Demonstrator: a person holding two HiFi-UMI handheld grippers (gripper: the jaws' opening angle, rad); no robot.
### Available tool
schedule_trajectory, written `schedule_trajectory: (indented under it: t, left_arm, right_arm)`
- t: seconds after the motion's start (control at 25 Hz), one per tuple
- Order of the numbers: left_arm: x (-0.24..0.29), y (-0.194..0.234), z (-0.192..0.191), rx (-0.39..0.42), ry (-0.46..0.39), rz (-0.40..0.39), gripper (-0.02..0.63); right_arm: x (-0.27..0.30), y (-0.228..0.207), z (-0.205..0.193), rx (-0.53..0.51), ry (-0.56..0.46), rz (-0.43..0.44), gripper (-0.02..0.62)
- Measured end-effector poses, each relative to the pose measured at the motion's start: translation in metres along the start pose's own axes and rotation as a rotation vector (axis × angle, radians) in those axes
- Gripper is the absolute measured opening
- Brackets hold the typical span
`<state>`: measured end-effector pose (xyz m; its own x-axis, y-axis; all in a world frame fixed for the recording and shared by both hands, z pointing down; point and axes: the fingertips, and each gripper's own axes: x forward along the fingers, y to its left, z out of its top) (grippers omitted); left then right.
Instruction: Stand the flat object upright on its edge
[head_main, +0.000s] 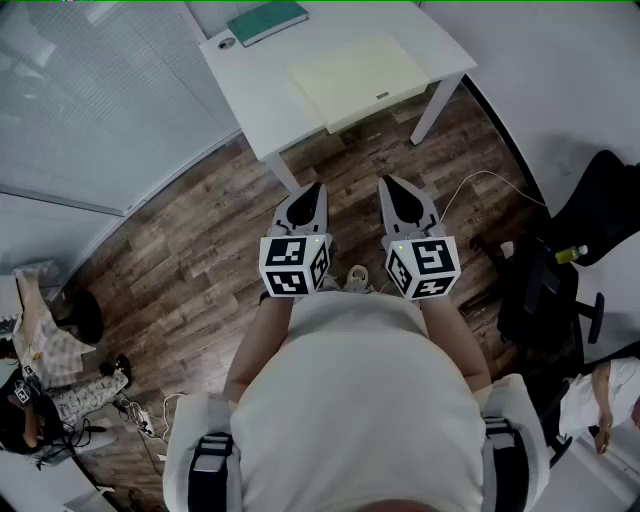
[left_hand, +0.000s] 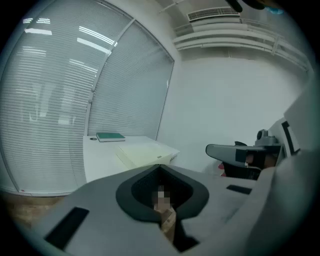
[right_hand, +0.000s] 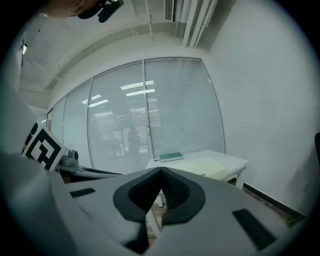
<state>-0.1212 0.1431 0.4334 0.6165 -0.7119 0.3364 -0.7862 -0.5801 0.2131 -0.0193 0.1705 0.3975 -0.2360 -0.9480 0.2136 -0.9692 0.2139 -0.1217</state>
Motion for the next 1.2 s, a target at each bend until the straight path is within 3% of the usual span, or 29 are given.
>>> schedule_trajectory:
  t: [0.52, 0.76, 1.2]
  left_arm:
    - [0.0, 0.008, 0.004, -0.01, -0.017, 0.053, 0.018]
    - [0.009, 0.003, 0.002, -0.024, -0.01, 0.057, 0.018]
    - [0.025, -0.008, 0.002, -0.027, -0.002, 0.078, 0.018]
  right_arm:
    - [-0.002, -0.003, -0.01, -0.021, 0.029, 0.024, 0.017]
    - [0.001, -0.012, -0.009, 0.025, 0.024, 0.061, 0.017]
    - [0.004, -0.037, -0.019, -0.04, 0.066, 0.053, 0.017]
